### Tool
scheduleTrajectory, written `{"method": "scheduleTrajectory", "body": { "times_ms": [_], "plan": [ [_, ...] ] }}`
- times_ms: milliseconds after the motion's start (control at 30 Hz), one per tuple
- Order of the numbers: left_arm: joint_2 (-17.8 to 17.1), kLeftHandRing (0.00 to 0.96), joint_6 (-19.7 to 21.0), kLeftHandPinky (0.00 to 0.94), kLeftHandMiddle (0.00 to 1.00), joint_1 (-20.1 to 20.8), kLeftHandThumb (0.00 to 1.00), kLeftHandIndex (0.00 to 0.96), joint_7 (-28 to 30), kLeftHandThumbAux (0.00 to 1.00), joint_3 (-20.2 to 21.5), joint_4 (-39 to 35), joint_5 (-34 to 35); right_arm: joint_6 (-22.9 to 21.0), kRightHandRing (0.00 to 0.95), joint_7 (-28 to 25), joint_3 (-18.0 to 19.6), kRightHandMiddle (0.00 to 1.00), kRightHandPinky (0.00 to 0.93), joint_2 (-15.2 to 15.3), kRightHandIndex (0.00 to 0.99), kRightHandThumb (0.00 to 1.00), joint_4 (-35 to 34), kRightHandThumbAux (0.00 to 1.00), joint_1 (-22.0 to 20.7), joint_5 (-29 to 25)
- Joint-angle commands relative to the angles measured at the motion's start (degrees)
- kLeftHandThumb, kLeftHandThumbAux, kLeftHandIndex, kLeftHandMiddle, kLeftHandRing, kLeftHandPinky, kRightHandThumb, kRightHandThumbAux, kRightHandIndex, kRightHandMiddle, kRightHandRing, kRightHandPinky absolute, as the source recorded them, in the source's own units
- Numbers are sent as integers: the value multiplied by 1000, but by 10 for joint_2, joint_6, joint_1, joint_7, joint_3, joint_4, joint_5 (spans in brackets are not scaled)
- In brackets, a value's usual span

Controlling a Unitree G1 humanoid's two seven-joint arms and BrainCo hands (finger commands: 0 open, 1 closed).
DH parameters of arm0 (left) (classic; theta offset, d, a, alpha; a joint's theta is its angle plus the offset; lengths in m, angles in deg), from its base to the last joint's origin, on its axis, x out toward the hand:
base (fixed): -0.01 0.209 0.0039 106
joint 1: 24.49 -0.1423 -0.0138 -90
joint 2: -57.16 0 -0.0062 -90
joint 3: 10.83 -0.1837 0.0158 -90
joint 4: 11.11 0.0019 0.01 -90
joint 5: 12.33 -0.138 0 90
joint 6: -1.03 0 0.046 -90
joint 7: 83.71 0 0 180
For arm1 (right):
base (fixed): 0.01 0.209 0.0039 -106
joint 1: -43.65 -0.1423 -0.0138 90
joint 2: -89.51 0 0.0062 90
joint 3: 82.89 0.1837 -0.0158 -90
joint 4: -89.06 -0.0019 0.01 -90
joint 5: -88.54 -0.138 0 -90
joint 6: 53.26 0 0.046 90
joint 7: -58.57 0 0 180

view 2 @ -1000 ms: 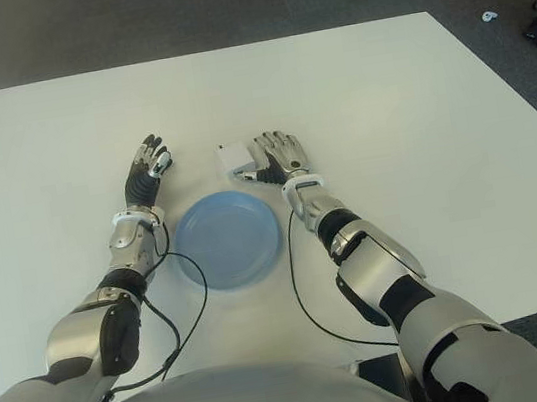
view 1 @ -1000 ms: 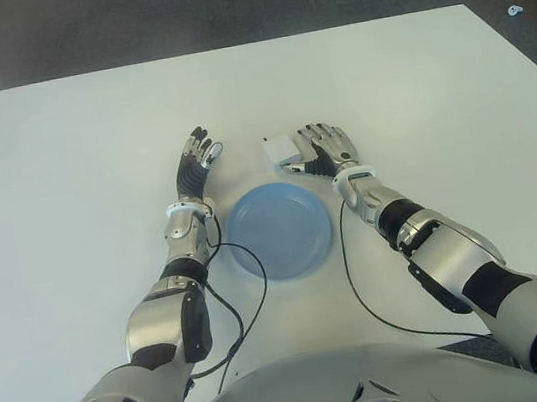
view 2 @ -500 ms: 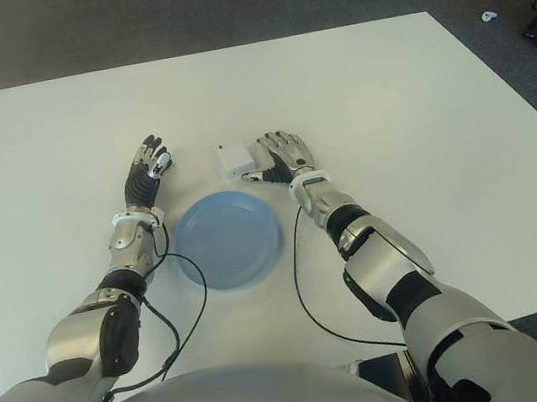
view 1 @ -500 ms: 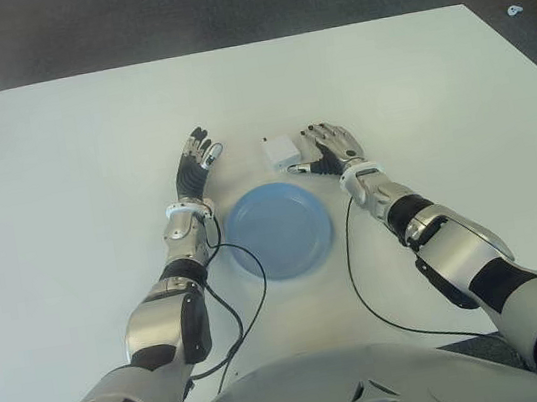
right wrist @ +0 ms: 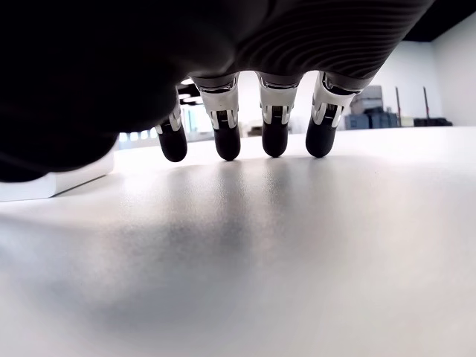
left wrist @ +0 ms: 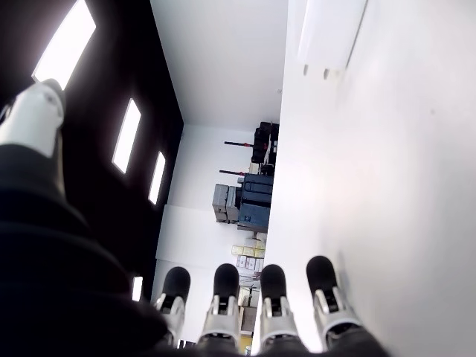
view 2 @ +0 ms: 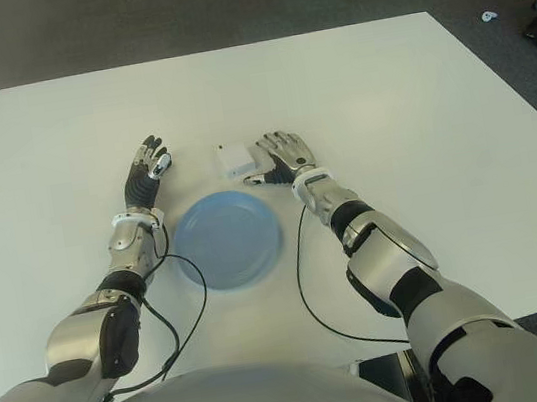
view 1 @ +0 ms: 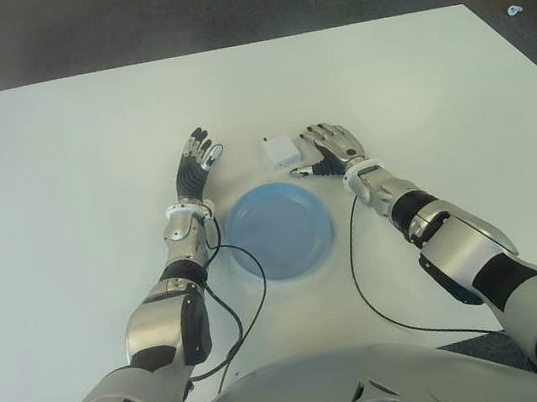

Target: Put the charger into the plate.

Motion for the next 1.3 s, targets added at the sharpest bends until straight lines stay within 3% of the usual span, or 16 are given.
{"method": "scheduleTrajectory", "body": {
  "times_ms": [33, 1300],
  "plan": [
    [3, 78, 16, 105, 75, -16, 2, 18, -3, 592, 1, 10, 0, 9, 0, 1, -9, 0, 0, 0, 0, 296, 7, 156, -8, 13],
    [12, 87, 14, 118, 78, -15, 4, 22, 7, 587, 8, 10, 12, 6, 0, 2, -42, 0, 0, -5, 0, 258, 32, 145, -64, 51]
  ]
}}
